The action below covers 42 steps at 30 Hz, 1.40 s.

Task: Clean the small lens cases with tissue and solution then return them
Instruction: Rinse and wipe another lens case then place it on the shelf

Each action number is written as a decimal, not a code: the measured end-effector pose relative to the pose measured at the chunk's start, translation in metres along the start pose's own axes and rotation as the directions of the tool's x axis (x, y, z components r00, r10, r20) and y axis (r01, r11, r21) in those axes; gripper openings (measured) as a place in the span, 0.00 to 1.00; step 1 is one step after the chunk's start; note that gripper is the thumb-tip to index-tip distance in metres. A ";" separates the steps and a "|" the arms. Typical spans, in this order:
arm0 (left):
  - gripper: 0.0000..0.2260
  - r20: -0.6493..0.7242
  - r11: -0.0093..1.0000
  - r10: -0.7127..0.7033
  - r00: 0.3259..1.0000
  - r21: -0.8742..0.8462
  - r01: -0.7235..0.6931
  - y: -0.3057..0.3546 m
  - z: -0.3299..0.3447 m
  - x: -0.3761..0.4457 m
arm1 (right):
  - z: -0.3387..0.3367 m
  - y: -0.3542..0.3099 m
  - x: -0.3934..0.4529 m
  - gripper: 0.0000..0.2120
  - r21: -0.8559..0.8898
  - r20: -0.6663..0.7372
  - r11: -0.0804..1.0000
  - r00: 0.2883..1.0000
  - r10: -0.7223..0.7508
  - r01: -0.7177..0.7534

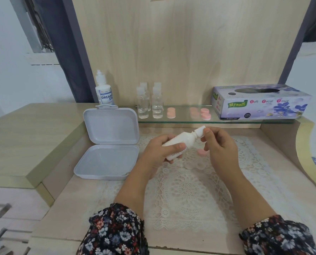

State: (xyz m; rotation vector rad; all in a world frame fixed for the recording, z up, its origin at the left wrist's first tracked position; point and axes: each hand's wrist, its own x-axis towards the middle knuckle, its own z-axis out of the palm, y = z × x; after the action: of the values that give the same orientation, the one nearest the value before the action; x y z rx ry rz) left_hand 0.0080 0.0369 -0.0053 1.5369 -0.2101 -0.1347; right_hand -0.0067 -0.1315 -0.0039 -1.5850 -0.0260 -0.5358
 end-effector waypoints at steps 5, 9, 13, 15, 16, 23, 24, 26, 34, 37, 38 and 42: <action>0.10 -0.021 1.000 0.016 1.000 0.020 -0.016 0.001 0.004 -0.004 | -0.001 -0.003 0.001 0.07 0.039 0.002 0.999 1.000 0.026 -0.026; 0.13 -0.127 0.998 0.055 0.990 -0.008 -0.056 -0.003 0.002 0.000 | -0.005 0.001 0.002 0.09 0.036 -0.004 0.998 0.999 0.050 -0.049; 0.11 -0.286 0.995 0.097 0.953 0.020 -0.095 -0.005 -0.002 0.002 | -0.018 0.008 0.006 0.09 -0.048 0.000 0.996 0.997 0.073 -0.073; 0.13 -0.338 0.990 0.138 0.931 0.082 -0.117 -0.006 -0.002 0.002 | -0.024 0.010 0.008 0.09 -0.077 0.005 0.993 0.996 0.090 -0.090; 0.15 -0.358 0.986 0.156 0.921 0.106 -0.126 -0.007 -0.002 0.002 | -0.028 0.011 0.009 0.09 -0.096 0.006 0.991 0.995 0.098 -0.097; 0.19 -0.443 0.950 0.233 0.866 0.292 -0.107 -0.018 -0.005 0.008 | -0.053 0.018 0.006 0.04 -0.259 0.112 0.957 0.981 0.161 -0.127; 0.19 -0.448 0.942 0.239 0.862 0.322 -0.094 -0.020 -0.006 0.009 | -0.056 0.019 0.005 0.04 -0.309 0.126 0.943 0.978 0.168 -0.122; 0.20 -0.459 0.934 0.240 0.855 0.350 -0.075 -0.022 -0.006 0.010 | -0.059 0.020 0.003 0.03 -0.381 0.154 0.918 0.971 0.183 -0.113; 0.18 -0.460 0.933 0.224 0.859 0.355 -0.053 -0.020 -0.005 0.008 | -0.059 0.025 0.002 0.07 -0.483 0.213 0.872 0.955 0.205 -0.079; 0.19 -0.444 0.925 0.227 0.867 0.378 -0.049 -0.021 -0.005 0.008 | -0.059 0.026 0.002 0.06 -0.504 0.232 0.861 0.950 0.207 -0.065; 0.19 -0.438 0.918 0.236 0.867 0.392 -0.051 -0.022 -0.005 0.008 | -0.059 0.025 0.002 0.05 -0.507 0.243 0.860 0.948 0.204 -0.055; 0.21 -0.442 0.881 0.325 0.836 0.464 -0.097 -0.021 -0.004 0.007 | -0.056 0.022 -0.002 0.06 -0.505 0.299 0.862 0.930 0.213 -0.035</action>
State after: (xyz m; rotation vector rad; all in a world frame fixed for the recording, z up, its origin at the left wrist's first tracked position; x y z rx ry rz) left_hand 0.0169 0.0381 -0.0262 1.9117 0.0173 0.5376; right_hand -0.0185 -0.1862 -0.0261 -2.1559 -0.0538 -0.1507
